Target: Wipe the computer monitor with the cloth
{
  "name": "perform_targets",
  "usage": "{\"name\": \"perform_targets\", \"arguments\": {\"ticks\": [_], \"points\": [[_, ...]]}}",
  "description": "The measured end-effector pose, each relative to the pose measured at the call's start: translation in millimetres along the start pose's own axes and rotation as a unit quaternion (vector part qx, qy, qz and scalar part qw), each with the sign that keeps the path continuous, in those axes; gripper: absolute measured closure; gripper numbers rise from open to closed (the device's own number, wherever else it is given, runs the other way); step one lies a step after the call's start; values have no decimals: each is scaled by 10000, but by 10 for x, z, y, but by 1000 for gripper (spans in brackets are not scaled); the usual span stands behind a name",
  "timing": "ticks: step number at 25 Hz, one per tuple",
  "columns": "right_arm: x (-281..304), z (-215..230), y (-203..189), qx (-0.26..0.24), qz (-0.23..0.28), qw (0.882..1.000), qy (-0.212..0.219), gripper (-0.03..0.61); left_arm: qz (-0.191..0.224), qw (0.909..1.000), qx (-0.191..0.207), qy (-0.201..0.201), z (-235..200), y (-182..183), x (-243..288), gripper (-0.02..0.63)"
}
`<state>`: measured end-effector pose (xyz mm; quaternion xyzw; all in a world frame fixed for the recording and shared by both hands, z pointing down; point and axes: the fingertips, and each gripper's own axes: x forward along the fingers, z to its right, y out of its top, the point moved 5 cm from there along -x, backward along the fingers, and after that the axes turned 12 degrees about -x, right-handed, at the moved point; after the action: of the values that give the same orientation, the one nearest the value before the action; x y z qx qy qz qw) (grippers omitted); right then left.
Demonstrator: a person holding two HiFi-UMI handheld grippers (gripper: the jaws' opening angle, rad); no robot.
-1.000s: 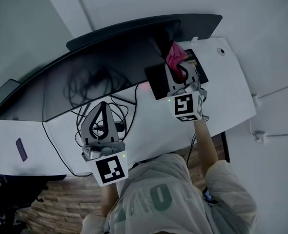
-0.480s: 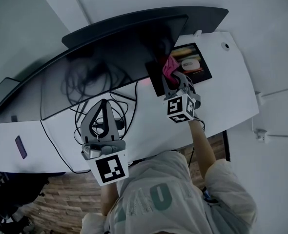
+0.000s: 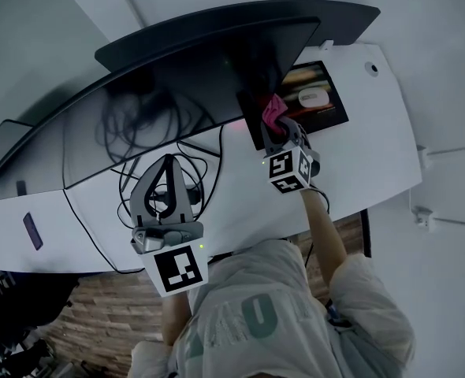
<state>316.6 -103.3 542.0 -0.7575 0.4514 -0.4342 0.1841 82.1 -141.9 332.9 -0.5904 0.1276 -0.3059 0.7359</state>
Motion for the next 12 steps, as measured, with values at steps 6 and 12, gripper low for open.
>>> {"name": "perform_targets", "arguments": {"ticks": [6, 12], "points": [[55, -82, -83, 187, -85, 9992, 340, 522, -37, 10000, 24, -3, 23, -12, 20, 609], [29, -138, -166, 731, -224, 9956, 543, 522, -59, 10000, 16, 67, -13, -28, -7, 609]]}}
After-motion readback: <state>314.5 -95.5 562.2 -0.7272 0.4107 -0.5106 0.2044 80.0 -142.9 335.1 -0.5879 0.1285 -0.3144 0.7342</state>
